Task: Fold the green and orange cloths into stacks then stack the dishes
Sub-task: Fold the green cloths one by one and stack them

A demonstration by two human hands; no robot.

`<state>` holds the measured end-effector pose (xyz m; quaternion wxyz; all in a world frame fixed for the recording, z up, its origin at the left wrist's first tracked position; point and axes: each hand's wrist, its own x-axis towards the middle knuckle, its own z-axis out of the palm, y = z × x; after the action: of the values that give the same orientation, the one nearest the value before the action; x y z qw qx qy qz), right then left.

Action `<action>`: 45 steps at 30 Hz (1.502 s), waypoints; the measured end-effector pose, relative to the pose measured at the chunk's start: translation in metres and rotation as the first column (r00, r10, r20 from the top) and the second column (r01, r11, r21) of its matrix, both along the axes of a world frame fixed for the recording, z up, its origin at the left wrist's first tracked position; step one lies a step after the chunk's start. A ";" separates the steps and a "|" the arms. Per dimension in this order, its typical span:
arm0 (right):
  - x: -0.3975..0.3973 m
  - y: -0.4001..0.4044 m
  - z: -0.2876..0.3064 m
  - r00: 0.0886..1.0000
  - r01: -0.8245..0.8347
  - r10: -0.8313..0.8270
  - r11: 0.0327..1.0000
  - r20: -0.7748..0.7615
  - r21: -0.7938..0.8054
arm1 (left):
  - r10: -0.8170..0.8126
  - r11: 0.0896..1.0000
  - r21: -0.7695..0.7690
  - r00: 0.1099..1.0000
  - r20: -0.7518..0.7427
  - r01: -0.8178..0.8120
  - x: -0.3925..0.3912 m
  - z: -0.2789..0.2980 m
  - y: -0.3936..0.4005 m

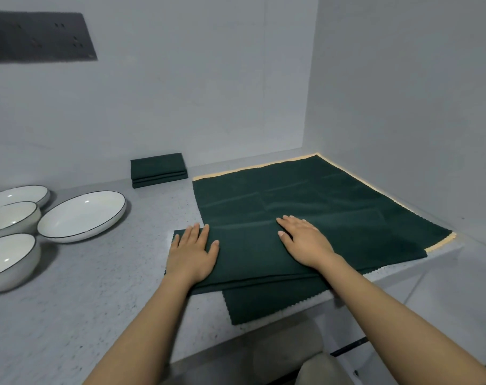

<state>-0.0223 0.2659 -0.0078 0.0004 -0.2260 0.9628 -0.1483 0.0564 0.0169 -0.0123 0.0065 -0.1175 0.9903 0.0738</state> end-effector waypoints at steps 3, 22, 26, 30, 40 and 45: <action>0.003 -0.002 0.000 1.000 -0.003 0.002 1.000 0.014 0.027 | 0.005 1.000 0.008 1.000 0.026 -0.005 0.002 -0.001 -0.006; 0.004 -0.066 0.036 0.973 -0.213 0.199 0.968 0.116 0.133 | 0.092 0.930 0.363 0.993 -0.081 -0.056 -0.026 0.042 -0.060; -0.002 -0.070 0.039 0.965 -0.219 0.192 0.965 0.181 0.146 | 0.176 0.732 0.673 0.984 -0.034 -0.108 -0.020 0.053 -0.066; -0.004 -0.070 0.040 0.952 -0.235 0.195 0.959 0.236 0.158 | 0.207 0.593 0.789 0.978 0.042 -0.159 -0.008 0.060 -0.063; 0.009 -0.065 0.048 0.903 -0.286 0.191 0.936 0.386 0.204 | 0.196 0.493 0.855 0.978 0.072 -0.162 0.005 0.076 -0.065; 0.021 -0.057 0.046 0.868 -0.323 0.227 0.934 0.441 0.155 | 0.200 0.334 0.937 0.979 0.031 -0.098 0.003 0.088 -0.056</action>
<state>-0.0011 0.2084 0.0385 0.2518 -0.3232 0.9085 -0.0823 0.0591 -0.0392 0.0755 0.0214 -0.1793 0.7552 0.6301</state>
